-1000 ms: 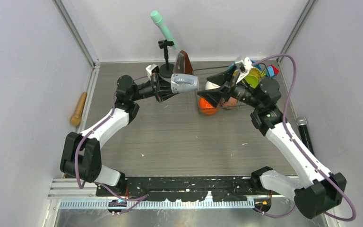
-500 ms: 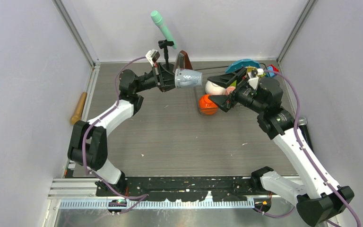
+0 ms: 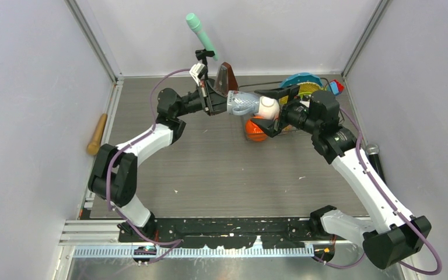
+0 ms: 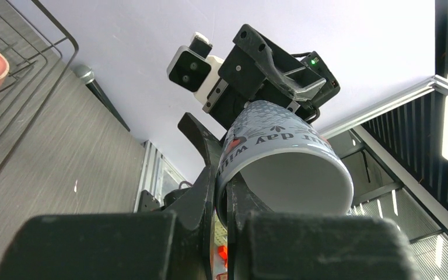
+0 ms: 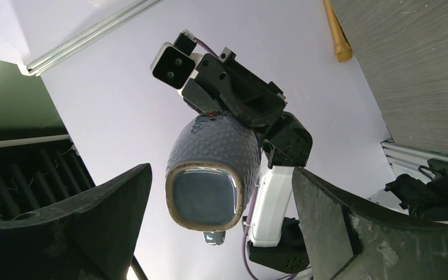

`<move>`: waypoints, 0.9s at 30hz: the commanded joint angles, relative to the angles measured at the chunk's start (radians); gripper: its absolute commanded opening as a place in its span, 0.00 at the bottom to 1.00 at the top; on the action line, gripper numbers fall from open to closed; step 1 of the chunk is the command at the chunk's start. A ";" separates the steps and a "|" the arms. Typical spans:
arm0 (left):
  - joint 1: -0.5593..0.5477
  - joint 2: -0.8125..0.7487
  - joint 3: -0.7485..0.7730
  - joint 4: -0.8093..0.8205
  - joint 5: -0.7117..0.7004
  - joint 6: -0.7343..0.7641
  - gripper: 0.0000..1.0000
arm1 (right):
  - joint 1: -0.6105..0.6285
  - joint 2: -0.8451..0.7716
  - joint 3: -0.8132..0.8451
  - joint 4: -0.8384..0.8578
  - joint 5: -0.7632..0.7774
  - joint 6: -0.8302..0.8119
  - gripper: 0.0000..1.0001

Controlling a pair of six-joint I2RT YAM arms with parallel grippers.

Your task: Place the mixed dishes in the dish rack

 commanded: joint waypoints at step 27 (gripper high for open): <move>0.003 0.036 0.056 0.155 0.037 -0.152 0.00 | 0.001 0.019 -0.003 0.114 -0.013 -0.063 0.87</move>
